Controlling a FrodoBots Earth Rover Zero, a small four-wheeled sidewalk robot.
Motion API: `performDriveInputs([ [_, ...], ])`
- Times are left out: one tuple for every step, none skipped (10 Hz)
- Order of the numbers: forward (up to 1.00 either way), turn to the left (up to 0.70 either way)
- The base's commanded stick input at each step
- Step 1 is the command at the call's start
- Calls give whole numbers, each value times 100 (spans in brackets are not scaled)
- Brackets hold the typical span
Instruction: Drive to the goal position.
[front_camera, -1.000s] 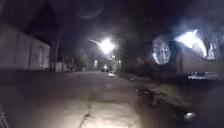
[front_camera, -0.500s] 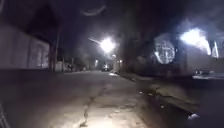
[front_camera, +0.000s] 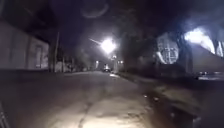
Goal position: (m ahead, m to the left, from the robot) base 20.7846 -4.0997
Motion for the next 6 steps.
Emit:
performDriveInputs([
  [50,0],
  [50,0],
  [50,0],
  [50,0],
  [50,0],
  [50,0],
])
